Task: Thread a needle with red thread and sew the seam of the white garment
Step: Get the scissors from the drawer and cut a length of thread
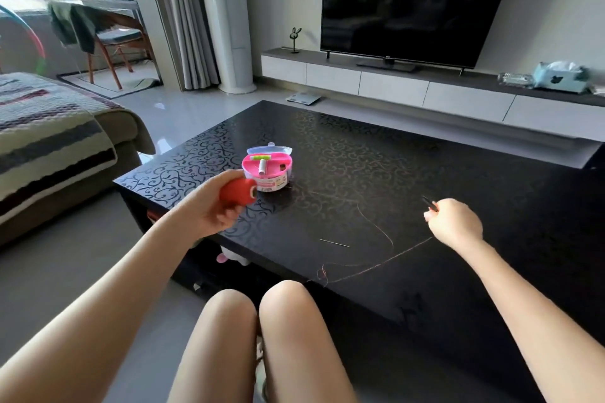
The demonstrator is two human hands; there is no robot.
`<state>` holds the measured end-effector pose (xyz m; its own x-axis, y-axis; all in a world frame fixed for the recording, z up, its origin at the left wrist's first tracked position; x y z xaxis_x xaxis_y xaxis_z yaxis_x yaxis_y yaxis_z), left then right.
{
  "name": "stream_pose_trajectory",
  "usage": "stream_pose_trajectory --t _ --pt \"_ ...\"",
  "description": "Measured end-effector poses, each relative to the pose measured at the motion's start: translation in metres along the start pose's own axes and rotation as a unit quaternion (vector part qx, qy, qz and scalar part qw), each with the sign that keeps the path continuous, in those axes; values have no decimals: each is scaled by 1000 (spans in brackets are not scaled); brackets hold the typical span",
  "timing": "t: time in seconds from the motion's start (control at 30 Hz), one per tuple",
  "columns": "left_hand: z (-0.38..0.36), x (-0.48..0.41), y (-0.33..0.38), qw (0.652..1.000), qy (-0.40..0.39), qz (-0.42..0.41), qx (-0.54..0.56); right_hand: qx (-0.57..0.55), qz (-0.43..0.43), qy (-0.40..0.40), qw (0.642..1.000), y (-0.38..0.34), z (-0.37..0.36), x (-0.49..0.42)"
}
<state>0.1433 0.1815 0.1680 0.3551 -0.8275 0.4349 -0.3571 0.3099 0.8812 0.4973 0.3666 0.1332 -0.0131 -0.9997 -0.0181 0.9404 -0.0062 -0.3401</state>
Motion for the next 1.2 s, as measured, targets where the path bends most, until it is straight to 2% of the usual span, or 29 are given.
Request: stream_pose_trajectory --t 0.07,0.1,0.23,0.3,0.37,0.47,0.5,0.53,0.57,0.6,0.63,0.67,0.77,0.93,1.1,1.2 --pt "6 -5 8 976 84 -36 -196 26 -48 2 998 11 -4 -2" --pt "11 -8 12 959 110 -55 -256 40 -64 0 997 17 -7 -3" --pt "24 -21 21 938 108 -82 -320 69 -90 -31 993 24 -21 -11" --pt "27 -28 21 947 96 -90 -293 88 -81 -31 992 15 -25 -16" --pt "25 -33 19 973 81 -84 -198 76 -61 38 995 -2 -18 -15" --pt "22 -40 16 997 31 -50 -53 -67 13 186 980 -38 1 3" --pt "20 -41 14 999 10 -36 -17 -137 25 186 973 -51 5 11" --pt "18 -41 13 1000 -13 -23 13 -232 30 149 961 -66 6 21" --pt "15 -41 12 999 -35 -12 39 -342 23 68 937 -83 5 33" --pt "13 -41 11 997 -52 -2 64 -441 10 -35 897 -100 -1 49" --pt "11 -41 10 994 -66 9 89 -498 4 -120 859 -117 -6 67" --pt "8 -40 9 991 -77 16 110 -506 22 -171 845 -133 -11 83" --pt "2 -37 10 985 -99 20 140 -490 96 -220 838 -169 -18 111" --pt "-5 -29 9 981 -148 18 126 -527 119 -324 777 -208 -27 119" --pt "-6 -27 -2 977 -176 25 114 -522 122 -315 783 -213 -35 118" --pt "-7 -25 -6 974 -164 39 149 -527 130 -316 778 -208 -30 117"
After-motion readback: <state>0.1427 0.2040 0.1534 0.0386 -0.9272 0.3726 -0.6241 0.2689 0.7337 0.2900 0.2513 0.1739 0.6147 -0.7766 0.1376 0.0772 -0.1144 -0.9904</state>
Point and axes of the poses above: each hand's wrist, its own x-axis away from the middle knuckle, its own z-axis out of the back of the hand, y = z × x, the point moved 4 cm from there along -x, towards the middle knuckle, and after that the axes turned 4 degrees about -z, right-handed, at the moved point
